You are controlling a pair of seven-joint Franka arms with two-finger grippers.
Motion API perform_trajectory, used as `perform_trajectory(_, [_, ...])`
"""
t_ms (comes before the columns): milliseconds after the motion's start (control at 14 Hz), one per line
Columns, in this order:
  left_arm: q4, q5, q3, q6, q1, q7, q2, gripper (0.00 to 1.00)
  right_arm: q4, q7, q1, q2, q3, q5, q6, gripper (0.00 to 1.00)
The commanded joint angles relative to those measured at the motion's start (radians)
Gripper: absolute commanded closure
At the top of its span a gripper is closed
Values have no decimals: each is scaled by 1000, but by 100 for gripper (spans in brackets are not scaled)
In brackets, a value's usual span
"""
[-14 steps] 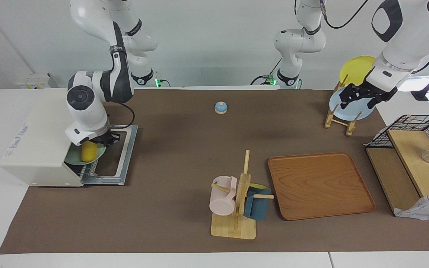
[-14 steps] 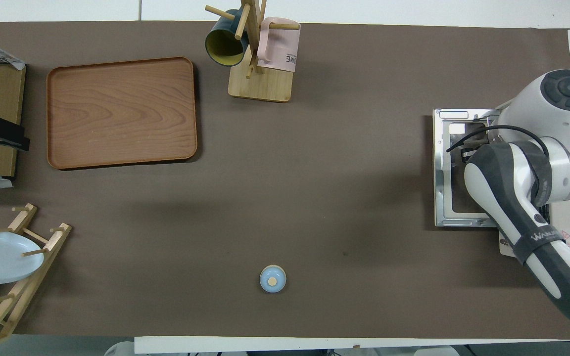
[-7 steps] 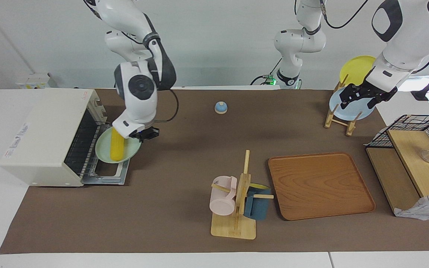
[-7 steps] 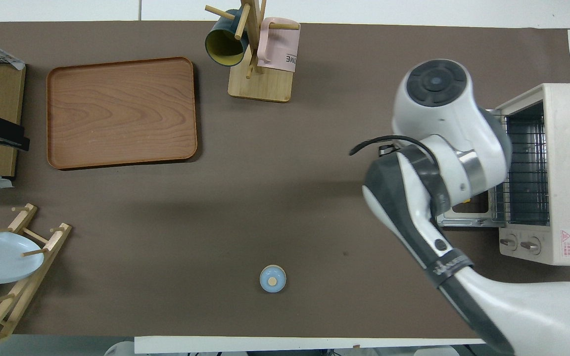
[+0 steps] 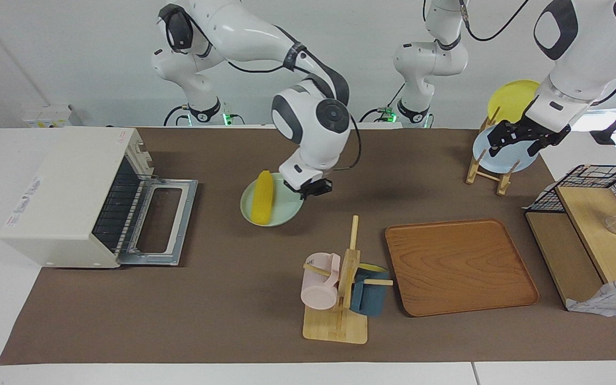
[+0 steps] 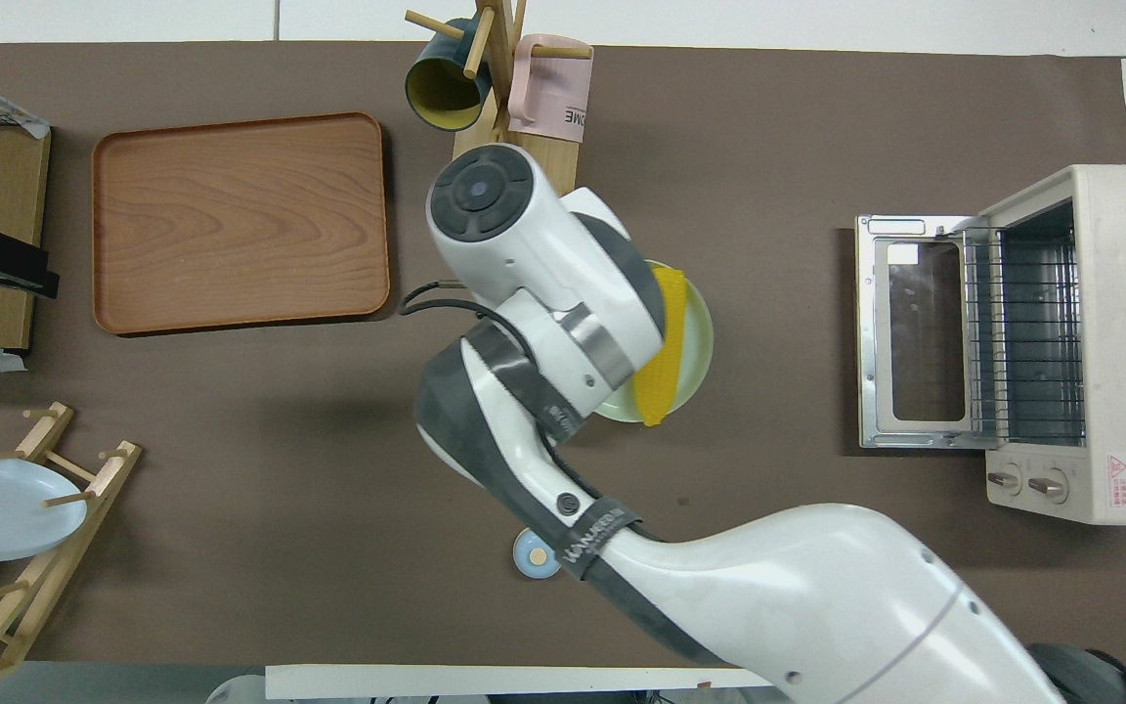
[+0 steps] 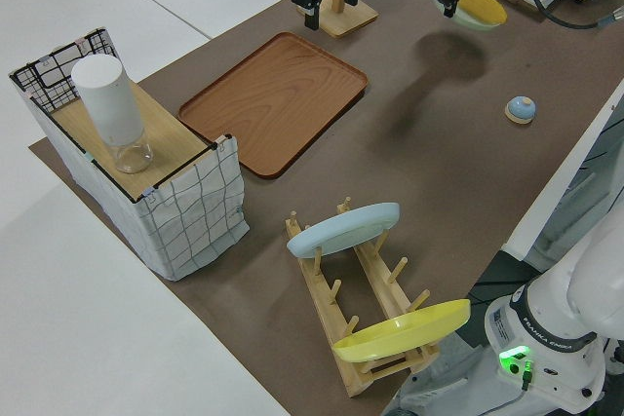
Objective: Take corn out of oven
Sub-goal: 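Pull the plate with corn out of the oven onto the table, then release the plate with the right gripper while the left gripper reaches the corn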
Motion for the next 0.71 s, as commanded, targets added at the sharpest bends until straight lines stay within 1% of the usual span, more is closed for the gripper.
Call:
perform_trajectory(0, [9,14,1,-7,-2,12,0,0,119,91,19,119,28,29,52,96])
perform_trajectory(71, [9,14,1,-9,-2,12,0,0,115,122,28,130,30,31,69,91])
perform_trajectory(143, [9,14,1,-7,0,12,0,0,116,127,26,130,30,31,59,80])
perform_trajectory(214, [9,13,1,-7,-2,6,0,0,124,127,16,127,30,31,30,60])
perform_trajectory(286, [8,11,-1,-10,-10,2,0,0,124,125,10,115,28,31,18,36])
perform_trajectory(357, [9,11,-4,-9,-17,2,0,0,124,122,-9,88,27,31,5,32])
perform_trajectory(500, [3,8,-12,-29,-17,-3,-4,0,118,98,-81,15,27,29,-42,31])
perform_trajectory(571, [-35,5,-19,-33,-28,-3,-26,0,87,19,-133,-35,27,32,-58,31])
perform_trajectory(643, [-96,-24,-24,-12,-74,-35,-56,0,7,-94,-198,-102,27,32,-67,31])
